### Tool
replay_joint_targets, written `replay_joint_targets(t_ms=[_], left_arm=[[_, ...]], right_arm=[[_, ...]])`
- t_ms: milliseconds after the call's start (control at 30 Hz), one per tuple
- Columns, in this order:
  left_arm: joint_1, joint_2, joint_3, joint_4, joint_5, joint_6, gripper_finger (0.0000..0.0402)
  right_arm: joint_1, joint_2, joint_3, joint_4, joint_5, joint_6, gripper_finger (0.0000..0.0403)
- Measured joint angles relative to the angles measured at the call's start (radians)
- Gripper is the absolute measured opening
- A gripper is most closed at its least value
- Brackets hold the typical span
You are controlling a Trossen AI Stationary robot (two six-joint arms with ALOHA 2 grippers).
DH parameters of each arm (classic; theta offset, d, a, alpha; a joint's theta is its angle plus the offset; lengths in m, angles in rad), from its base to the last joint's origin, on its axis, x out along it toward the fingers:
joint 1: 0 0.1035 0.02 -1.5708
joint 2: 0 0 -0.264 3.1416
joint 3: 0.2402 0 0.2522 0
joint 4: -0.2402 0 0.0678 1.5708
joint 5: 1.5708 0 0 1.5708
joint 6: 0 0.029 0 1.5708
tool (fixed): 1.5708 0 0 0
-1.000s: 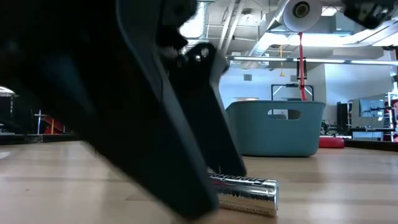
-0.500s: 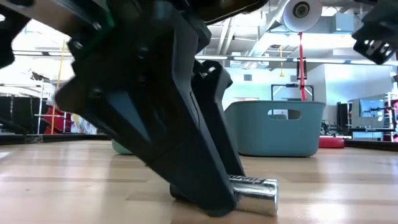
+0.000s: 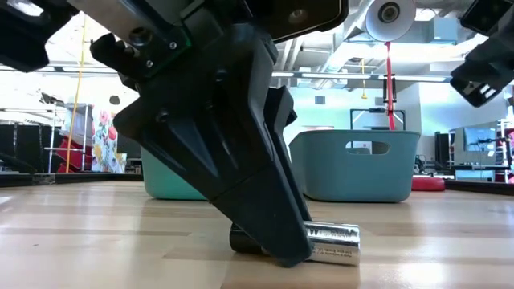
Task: Sort batteries
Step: Put the silver battery into the green bin
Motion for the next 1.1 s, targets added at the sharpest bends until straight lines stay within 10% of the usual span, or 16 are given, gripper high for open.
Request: replay_joint_targets(t_ms=[1100], left_arm=[[0.045, -0.007, 0.001, 0.0, 0.062, -0.12, 0.0038]], right_arm=[[-0.404, -0.207, -0.299, 0.329, -0.367, -0.184, 0.0118]])
